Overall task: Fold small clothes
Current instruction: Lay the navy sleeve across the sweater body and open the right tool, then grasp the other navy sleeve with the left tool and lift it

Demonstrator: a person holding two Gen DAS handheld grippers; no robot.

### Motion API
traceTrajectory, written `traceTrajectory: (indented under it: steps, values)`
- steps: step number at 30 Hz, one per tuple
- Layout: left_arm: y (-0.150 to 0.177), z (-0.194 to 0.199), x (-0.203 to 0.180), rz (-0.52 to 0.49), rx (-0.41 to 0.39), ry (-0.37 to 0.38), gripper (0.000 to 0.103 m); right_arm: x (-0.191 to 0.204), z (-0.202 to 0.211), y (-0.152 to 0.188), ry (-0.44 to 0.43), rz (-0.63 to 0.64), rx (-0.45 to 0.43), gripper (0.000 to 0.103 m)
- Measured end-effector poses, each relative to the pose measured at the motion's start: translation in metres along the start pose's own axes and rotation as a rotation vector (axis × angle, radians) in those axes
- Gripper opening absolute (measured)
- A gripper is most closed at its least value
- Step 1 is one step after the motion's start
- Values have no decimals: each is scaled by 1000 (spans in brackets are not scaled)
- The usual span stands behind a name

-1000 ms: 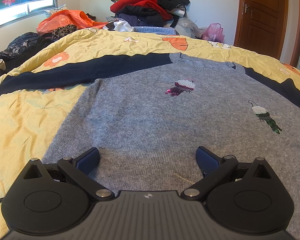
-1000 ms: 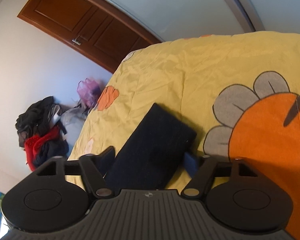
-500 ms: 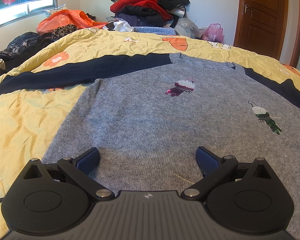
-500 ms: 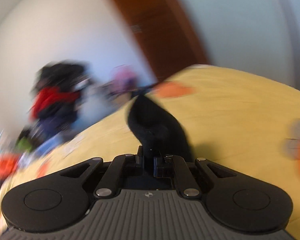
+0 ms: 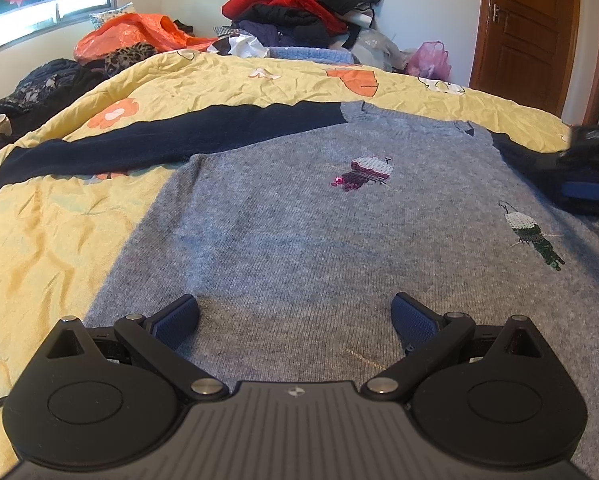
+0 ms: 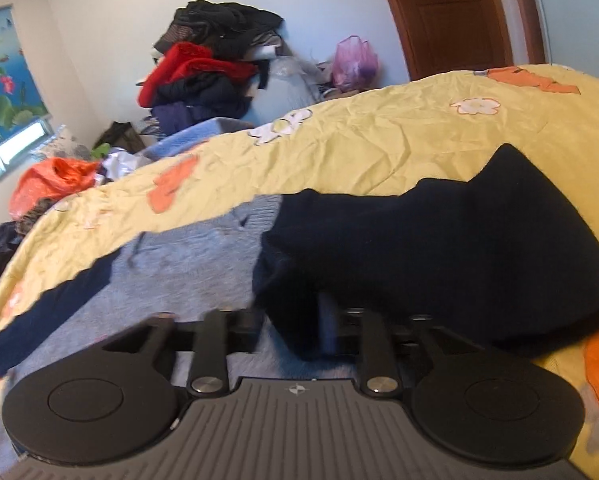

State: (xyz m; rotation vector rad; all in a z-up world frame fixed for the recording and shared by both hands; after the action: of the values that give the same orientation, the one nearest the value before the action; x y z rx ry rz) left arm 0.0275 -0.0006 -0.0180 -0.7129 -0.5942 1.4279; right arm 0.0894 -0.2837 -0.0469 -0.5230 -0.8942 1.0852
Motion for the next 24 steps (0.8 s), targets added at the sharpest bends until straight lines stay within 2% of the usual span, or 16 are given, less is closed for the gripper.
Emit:
traceTrajectory:
  steps: [1,3,5,7,10,11,12,14,15,16,19,21,22,23,24]
  values:
    - [0,0,1,-2,4,4,103,-1,12,4,-36,-24,-8,65]
    - [-1,2,2,-3,28,11,103,-3,36,17,-124,-49,-8,72]
    - [-8,2,2,1,75,5,103,-3,52,33,-160,-47,9,73]
    - [-23,0,-7,-19,83,21,103,-5,60,50,-171,-46,34,73]
    - [-61,-4,-30,-57,30,189,103,-7,65,64,-178,-25,21,71]
    - [-76,-8,-34,-18,22,266,103,-7,67,63,-185,-25,15,73]
    - [-91,-14,-38,39,26,375,103,-6,67,63,-190,-27,11,77]
    - [-116,-36,-49,158,80,602,103,-7,63,63,-204,-46,25,78]
    - [-124,-50,-56,208,117,668,103,-7,63,62,-211,-49,25,79]
    - [-131,-63,-65,243,153,703,103,-8,62,62,-219,-53,26,80]
    - [-141,-93,-98,258,207,741,100,-10,62,62,-238,-70,26,81]
    - [-143,-107,-118,241,259,756,91,-12,62,62,-254,-86,27,83]
    - [-142,-114,-127,228,288,761,80,-14,61,62,-261,-94,27,84]
    - [-140,-121,-134,211,309,749,74,-15,62,62,-265,-100,26,84]
    - [-137,-126,-140,197,332,727,74,-15,62,62,-268,-104,26,84]
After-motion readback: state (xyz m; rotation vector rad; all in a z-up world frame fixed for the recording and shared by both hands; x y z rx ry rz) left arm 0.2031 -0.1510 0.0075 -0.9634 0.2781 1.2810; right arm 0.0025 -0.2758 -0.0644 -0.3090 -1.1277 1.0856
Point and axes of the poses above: each gripper's, at about its wrist camera, not at the fingertips, and z roughly against the way its jaws point, x to its left, y to its underside, the point moved 3 cm from there along -z, roughly the way its jaws point, and after that the axes turned 5 degrees about y, right-handed, at the moved point
